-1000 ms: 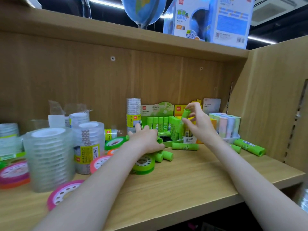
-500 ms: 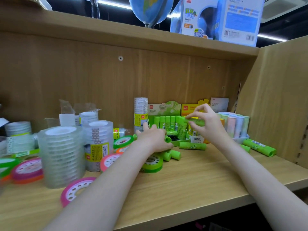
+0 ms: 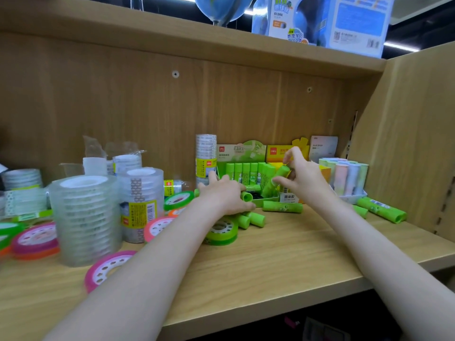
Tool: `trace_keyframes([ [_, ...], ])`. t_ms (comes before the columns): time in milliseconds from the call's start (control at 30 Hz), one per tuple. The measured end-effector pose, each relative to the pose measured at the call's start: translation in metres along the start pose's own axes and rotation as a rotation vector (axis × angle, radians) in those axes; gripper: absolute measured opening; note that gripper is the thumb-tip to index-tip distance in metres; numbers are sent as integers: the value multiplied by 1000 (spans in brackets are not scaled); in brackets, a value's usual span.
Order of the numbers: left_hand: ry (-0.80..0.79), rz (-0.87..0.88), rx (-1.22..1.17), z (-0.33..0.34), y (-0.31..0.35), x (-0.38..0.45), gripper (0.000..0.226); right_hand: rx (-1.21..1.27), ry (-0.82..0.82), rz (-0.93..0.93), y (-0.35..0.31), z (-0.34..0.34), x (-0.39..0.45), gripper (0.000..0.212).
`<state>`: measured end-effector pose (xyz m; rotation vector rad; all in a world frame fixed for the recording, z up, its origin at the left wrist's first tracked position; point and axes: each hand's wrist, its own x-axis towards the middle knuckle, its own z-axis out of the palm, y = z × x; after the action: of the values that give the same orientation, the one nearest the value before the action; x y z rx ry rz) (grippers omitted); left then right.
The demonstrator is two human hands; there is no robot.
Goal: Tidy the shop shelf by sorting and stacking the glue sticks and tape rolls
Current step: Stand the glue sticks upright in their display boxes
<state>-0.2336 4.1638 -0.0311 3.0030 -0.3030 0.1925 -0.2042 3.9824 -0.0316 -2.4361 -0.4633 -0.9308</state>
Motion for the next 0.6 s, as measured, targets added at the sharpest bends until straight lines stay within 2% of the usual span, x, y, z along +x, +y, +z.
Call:
trace_keyframes([
  [133,0,-5,3,0,0,1,63,-232,109,-41,-2,-3,0,35],
  [300,-3,-6,-3,0,0,1,64,-247,113,-56,-5,0,0,36],
  [467,-14,-7,-5,0,0,2,63,-251,23,-62,-4,3,0,33],
  [600,-21,-6,-4,0,-1,2,65,-478,-6,-114,-4,6,8,29],
])
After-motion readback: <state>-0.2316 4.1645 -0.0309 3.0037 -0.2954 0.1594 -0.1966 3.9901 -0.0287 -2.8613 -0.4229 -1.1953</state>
